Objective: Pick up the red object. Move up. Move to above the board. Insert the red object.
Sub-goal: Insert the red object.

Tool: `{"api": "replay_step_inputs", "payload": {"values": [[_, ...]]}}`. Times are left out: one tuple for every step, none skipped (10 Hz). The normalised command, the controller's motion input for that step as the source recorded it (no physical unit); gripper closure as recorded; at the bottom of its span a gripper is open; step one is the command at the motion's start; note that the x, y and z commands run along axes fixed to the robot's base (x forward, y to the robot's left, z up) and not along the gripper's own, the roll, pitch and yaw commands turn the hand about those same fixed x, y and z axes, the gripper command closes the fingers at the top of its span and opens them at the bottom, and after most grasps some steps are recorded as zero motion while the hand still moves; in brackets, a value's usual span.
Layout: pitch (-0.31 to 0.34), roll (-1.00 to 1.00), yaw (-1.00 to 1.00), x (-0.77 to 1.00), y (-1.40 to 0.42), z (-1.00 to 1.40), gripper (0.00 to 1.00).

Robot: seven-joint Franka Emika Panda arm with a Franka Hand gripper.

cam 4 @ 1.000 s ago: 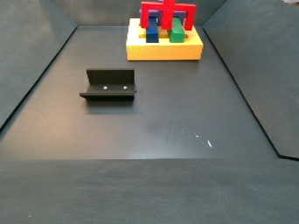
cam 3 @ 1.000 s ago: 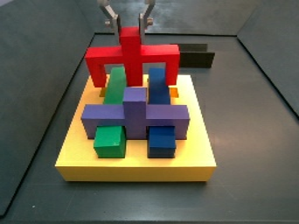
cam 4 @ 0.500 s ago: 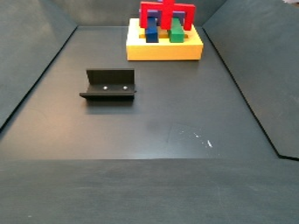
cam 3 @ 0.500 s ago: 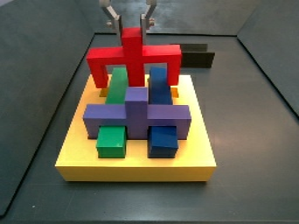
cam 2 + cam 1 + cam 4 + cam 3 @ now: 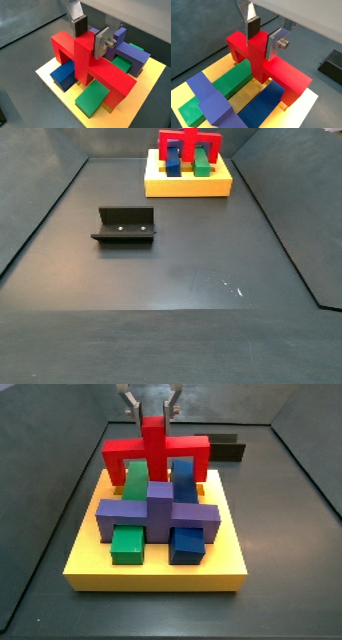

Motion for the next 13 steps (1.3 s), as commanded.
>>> {"api": "replay_step_inputs", "payload": {"values": [[-0.006,0.02,0.0,-0.12,0.0,-0.18,1.0],[0.0,0.0,0.04,-0.08,0.0,-0.05,1.0],[0.0,0.0,0.11,0.0,-0.01,0.0,1.0],[0.0,-0.04,0.1,0.0,0.0,0.0,1.0],[0.0,-0.06,0.11,0.0,0.0,0.01,1.0],[0.0,-0.06,0.12,0.0,0.0,0.0,1.0],[0.0,-0.06,0.11,0.0,0.0,0.0,1.0],[-0.001,-0.1,0.11,0.0,0.0,0.0,1.0],[-0.014,-0.13,0.06,-0.09,0.0,0.07,1.0],[0.0,-0.07,0.04,-0.02,0.0,0.14,1.0],[0.0,-0.03,0.01,0.0,-0.03,0.13,1.0],[-0.007,0.0,0.0,0.0,0.0,-0.01,1.0],[-0.037,0.0,0.0,-0.03,0.0,-0.1,1.0]]}}
